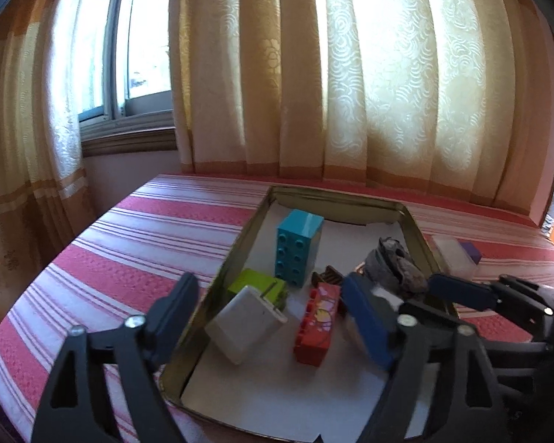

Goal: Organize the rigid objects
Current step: 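Open both grippers to drop the white block and printed box into the tray, then grasp the clear plastic box with the right gripper while the left grasps the purple block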

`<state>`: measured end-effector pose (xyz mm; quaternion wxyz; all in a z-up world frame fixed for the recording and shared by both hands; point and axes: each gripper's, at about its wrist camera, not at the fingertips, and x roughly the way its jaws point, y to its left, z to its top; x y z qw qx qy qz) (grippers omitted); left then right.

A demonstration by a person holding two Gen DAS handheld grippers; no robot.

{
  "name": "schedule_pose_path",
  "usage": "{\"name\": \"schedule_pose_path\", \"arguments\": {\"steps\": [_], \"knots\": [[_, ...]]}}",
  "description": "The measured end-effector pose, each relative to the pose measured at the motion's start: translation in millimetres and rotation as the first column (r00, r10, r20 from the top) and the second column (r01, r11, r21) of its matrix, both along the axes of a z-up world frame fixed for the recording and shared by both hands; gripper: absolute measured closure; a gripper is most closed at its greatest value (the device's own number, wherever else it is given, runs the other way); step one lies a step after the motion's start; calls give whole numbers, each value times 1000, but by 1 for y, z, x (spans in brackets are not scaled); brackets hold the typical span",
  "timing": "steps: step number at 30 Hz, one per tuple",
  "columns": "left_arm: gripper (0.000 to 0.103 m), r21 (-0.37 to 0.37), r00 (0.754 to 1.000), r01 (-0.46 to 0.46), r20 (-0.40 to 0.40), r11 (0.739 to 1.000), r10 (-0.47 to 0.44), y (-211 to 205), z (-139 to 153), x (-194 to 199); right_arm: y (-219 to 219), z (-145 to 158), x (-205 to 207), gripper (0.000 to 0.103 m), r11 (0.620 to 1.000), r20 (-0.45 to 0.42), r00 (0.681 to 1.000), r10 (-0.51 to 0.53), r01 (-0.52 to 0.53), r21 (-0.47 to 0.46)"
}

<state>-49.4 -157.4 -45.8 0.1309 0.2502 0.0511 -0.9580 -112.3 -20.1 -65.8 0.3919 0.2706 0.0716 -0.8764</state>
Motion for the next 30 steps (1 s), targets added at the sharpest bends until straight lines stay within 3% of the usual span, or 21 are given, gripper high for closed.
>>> {"name": "schedule_pose_path", "arguments": {"steps": [3,5,13,21,30], "knots": [[1,17,1000,-27,-7,999,27,-2,0,3,8,1,-1,45,1000,-5,1000,-18,18,-15],[1,39,1000,-16,-10,999,17,1,0,4,19,1,-2,36,999,-1,999,-37,37,-32],[1,23,998,62,-31,998,-61,37,7,6,65,0,-6,32,993,-12,994,-108,107,-44],[1,-15,990,138,-32,990,-138,86,12,-10,129,-9,-42,29,954,49,954,-295,297,-37],[0,27,993,114,-24,993,-114,86,33,-43,115,-11,-80,29,950,91,946,-310,307,49]]}}
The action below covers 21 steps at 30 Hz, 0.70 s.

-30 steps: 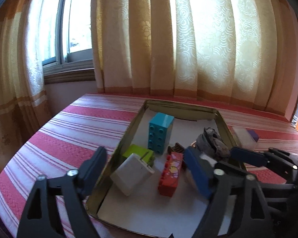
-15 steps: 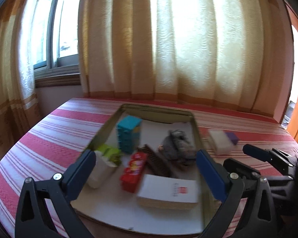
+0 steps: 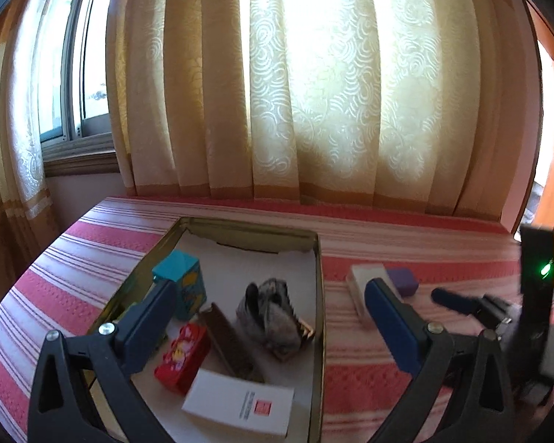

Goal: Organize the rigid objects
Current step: 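Grasp the clear plastic box with the right gripper while the left grasps the purple block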

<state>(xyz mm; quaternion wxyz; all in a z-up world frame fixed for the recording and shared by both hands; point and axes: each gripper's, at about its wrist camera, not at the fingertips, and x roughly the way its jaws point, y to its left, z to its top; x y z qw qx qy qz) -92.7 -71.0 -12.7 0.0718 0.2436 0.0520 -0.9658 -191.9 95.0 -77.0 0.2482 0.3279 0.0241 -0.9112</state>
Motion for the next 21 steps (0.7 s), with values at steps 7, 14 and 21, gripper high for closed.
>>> {"name": "schedule_pose_path", "arguments": {"steps": [7,14,21], "knots": [[0,1,999,-20,28,1000,19,-7,-2,-15,-23,-12,-32,29,997,79,996,-28,23,73],[0,26,999,-20,37,999,19,-10,-3,-21,-41,-23,-49,42,993,117,992,-42,28,115],[0,14,999,0,45,1000,0,8,-1,-29,-36,-14,-39,49,995,63,998,-6,-1,97]]}}
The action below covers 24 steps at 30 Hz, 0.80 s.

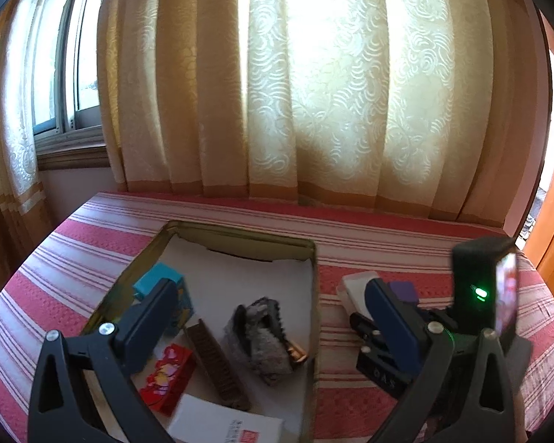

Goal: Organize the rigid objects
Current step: 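Grasp the clear plastic box with the right gripper while the left grasps the purple block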

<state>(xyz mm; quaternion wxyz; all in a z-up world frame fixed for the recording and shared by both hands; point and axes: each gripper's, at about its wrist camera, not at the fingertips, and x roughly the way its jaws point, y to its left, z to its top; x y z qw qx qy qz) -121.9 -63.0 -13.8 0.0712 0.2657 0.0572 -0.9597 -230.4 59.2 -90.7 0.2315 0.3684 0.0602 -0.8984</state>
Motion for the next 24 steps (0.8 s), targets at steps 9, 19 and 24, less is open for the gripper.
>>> {"name": "schedule_pose_path", "arguments": {"steps": [9,19,24], "knots": [[0,-42,997,74,35,996,-72,62,-9,-25,88,25,-5,49,988,-101,985,-142,135,-70],[0,-155,975,170,173,973,-142,133,-51,-68,161,-8,-32,49,967,28,967,-253,253,24],[0,-173,961,200,229,964,-158,144,-68,-85,172,-9,-39,48,964,62,962,-267,268,2]]}}
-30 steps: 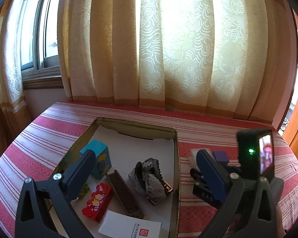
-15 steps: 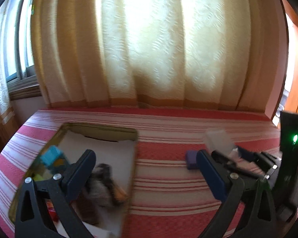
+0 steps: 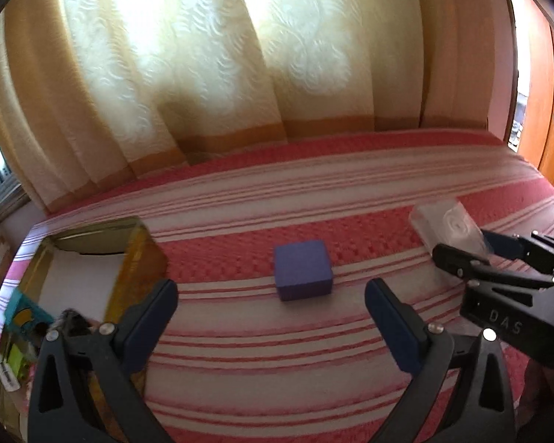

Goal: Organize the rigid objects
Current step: 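Grasp the clear plastic box with the right gripper while the left grasps the purple block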

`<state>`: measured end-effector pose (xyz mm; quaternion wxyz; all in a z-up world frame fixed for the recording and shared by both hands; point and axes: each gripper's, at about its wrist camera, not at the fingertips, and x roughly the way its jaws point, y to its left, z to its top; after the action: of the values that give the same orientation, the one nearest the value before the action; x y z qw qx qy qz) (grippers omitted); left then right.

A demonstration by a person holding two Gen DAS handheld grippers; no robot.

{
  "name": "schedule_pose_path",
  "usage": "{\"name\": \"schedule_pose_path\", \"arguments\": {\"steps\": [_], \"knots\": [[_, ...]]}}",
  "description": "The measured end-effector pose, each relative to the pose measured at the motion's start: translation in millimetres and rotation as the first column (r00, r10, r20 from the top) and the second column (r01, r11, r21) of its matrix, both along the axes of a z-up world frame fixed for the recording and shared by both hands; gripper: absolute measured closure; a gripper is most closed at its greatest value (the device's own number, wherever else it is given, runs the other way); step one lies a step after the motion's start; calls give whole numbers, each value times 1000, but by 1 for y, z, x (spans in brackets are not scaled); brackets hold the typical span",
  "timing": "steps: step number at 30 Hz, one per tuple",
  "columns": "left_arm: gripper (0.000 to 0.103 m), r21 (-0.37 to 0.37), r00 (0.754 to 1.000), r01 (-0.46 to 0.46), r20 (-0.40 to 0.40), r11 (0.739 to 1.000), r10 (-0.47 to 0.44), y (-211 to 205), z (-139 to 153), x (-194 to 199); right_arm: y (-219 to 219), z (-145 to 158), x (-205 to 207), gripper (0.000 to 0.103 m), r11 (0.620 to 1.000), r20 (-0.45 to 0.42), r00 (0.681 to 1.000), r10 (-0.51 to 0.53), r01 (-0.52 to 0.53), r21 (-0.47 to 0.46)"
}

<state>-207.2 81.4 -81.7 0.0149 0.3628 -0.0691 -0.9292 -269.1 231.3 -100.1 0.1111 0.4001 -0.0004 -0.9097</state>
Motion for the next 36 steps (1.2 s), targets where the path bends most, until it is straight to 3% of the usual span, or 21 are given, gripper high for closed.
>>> {"name": "schedule_pose_path", "arguments": {"steps": [17,22,26,28,36], "knots": [[2,65,996,25,81,998,-30,0,-15,-29,2,-3,-14,46,1000,24,999,-28,28,-1],[33,94,992,1,122,996,-13,0,-24,-39,-1,-4,-15,46,999,24,999,-31,30,17],[48,138,990,6,140,990,-25,-5,-27,-42,-2,-4,-15,47,999,21,1000,-23,23,25],[63,148,989,29,136,989,-49,-3,-27,-40,-2,-3,-14,47,999,17,1000,-19,19,27],[64,179,991,36,123,983,-58,-9,-25,-34,7,7,2,47,999,-65,997,-34,33,-19]]}}
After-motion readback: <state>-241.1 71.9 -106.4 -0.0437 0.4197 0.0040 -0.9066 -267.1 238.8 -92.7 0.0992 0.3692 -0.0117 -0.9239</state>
